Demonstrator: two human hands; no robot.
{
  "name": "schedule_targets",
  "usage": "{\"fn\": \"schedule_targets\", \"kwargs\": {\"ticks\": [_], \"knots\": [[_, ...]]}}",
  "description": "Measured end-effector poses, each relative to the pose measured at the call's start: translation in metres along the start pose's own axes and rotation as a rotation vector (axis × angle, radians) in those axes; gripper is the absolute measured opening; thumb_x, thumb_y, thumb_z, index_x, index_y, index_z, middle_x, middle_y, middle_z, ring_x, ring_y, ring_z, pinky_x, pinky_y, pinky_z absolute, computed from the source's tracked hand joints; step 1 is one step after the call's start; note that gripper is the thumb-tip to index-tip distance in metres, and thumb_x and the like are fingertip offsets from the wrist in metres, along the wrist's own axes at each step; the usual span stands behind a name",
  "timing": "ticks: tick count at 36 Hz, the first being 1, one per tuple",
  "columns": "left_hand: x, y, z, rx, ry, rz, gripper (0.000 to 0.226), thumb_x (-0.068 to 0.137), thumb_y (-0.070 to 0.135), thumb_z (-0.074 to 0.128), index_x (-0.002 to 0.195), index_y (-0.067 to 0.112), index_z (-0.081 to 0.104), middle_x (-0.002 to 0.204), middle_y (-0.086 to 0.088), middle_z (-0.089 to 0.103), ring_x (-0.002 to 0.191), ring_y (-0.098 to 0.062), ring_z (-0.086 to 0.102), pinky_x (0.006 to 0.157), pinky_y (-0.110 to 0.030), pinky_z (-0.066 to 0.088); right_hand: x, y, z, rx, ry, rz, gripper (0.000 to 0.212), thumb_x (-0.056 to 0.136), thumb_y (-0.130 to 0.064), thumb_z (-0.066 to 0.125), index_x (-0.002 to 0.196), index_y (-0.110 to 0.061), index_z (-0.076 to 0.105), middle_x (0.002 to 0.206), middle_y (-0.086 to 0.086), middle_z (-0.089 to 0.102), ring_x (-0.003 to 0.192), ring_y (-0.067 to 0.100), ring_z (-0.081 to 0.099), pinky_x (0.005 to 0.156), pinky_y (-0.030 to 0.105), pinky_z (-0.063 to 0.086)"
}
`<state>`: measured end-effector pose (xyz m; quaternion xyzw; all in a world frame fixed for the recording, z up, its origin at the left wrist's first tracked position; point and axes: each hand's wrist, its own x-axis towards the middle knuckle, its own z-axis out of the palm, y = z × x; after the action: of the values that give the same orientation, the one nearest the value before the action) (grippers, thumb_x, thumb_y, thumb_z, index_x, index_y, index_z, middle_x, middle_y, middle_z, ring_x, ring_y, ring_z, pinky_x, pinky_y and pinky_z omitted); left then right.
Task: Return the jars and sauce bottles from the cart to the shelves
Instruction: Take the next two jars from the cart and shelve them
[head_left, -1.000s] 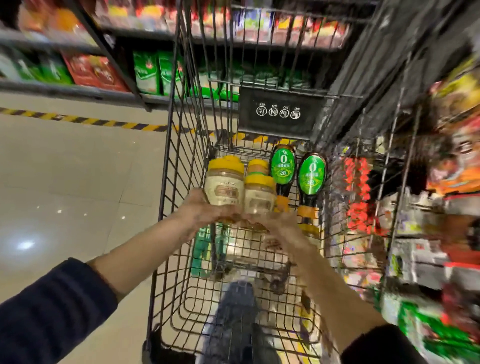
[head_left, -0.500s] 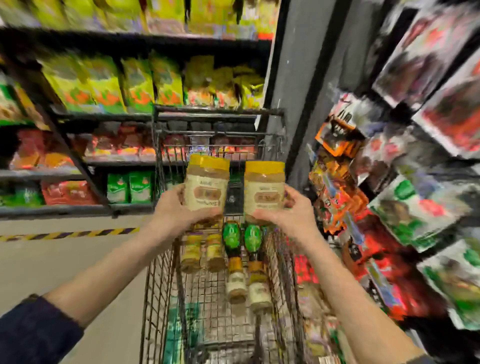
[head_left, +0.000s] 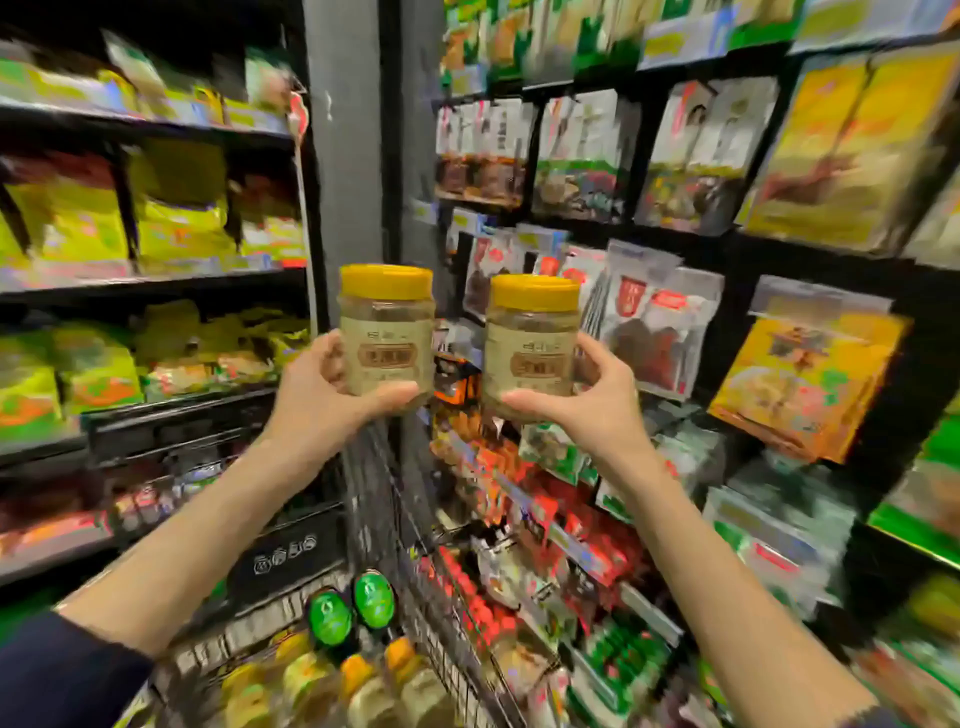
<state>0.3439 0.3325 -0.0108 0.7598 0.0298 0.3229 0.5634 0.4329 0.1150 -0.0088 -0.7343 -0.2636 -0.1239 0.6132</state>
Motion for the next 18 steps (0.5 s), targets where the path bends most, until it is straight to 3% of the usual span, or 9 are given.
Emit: {"fn": "schedule_targets", "kwargs": {"ticks": [3, 6, 9, 11, 14, 16, 18], "knots": [[-0.005, 0.018, 0.003, -0.068, -0.078, 0.037, 0.072, 0.046, 0.032, 0.080, 0.112, 0.017, 0.057, 0.096, 0.013, 0.067, 0.080, 0.009, 0.065, 0.075, -0.011, 0.053, -0.024, -0.025, -0.020, -0.066, 0.103, -0.003, 0.057, 0.054, -0.017, 0.090, 0.104, -0.021, 0.063, 0.096, -0.012, 0.070, 0.085, -0.004, 0.066, 0.075, 0.015, 0.052], [-0.014, 0.033, 0.008, -0.108, -0.159, 0.072, 0.065, 0.049, 0.027, 0.082, 0.109, 0.019, 0.057, 0.095, 0.014, 0.067, 0.078, 0.010, 0.065, 0.071, -0.008, 0.051, -0.051, -0.048, -0.037, -0.123, 0.196, 0.016, 0.065, 0.051, -0.029, 0.090, 0.109, -0.020, 0.062, 0.102, -0.005, 0.071, 0.094, 0.007, 0.066, 0.083, 0.029, 0.055], [-0.024, 0.048, 0.020, -0.136, -0.231, 0.115, 0.051, 0.059, 0.011, 0.083, 0.102, 0.023, 0.058, 0.091, 0.015, 0.066, 0.073, 0.012, 0.064, 0.067, -0.005, 0.049, -0.079, -0.071, -0.058, -0.187, 0.286, 0.014, 0.067, 0.055, -0.022, 0.089, 0.114, -0.016, 0.060, 0.101, -0.005, 0.069, 0.091, 0.005, 0.064, 0.076, 0.013, 0.050], [-0.032, 0.060, 0.030, -0.178, -0.293, 0.130, 0.048, 0.062, 0.007, 0.082, 0.100, 0.021, 0.058, 0.083, 0.018, 0.068, 0.071, 0.013, 0.064, 0.064, -0.004, 0.048, -0.098, -0.084, -0.074, -0.229, 0.354, 0.018, 0.070, 0.053, -0.023, 0.089, 0.116, -0.014, 0.060, 0.100, -0.005, 0.068, 0.090, 0.006, 0.063, 0.076, 0.012, 0.050], [-0.044, 0.077, 0.048, -0.245, -0.405, 0.107, 0.057, 0.056, 0.020, 0.083, 0.108, 0.019, 0.059, 0.096, 0.011, 0.070, 0.087, -0.004, 0.068, 0.079, -0.021, 0.054, -0.128, -0.105, -0.097, -0.270, 0.457, 0.044, 0.088, 0.045, -0.039, 0.090, 0.123, -0.014, 0.057, 0.110, -0.002, 0.069, 0.101, 0.012, 0.064, 0.090, 0.032, 0.053], [-0.054, 0.089, 0.062, -0.275, -0.469, 0.107, 0.063, 0.058, 0.021, 0.084, 0.115, 0.014, 0.058, 0.105, 0.001, 0.069, 0.092, -0.013, 0.066, 0.087, -0.035, 0.053, -0.151, -0.118, -0.115, -0.310, 0.534, 0.060, 0.078, 0.048, -0.033, 0.091, 0.117, -0.015, 0.060, 0.106, -0.002, 0.070, 0.098, 0.011, 0.065, 0.088, 0.032, 0.054], [-0.068, 0.104, 0.078, -0.312, -0.538, 0.116, 0.073, 0.052, 0.029, 0.089, 0.116, 0.013, 0.058, 0.107, -0.001, 0.069, 0.094, -0.014, 0.066, 0.089, -0.037, 0.051, -0.177, -0.131, -0.131, -0.363, 0.611, 0.064, 0.069, 0.051, -0.027, 0.090, 0.112, -0.015, 0.062, 0.100, -0.002, 0.071, 0.092, 0.010, 0.067, 0.082, 0.030, 0.054]]}}
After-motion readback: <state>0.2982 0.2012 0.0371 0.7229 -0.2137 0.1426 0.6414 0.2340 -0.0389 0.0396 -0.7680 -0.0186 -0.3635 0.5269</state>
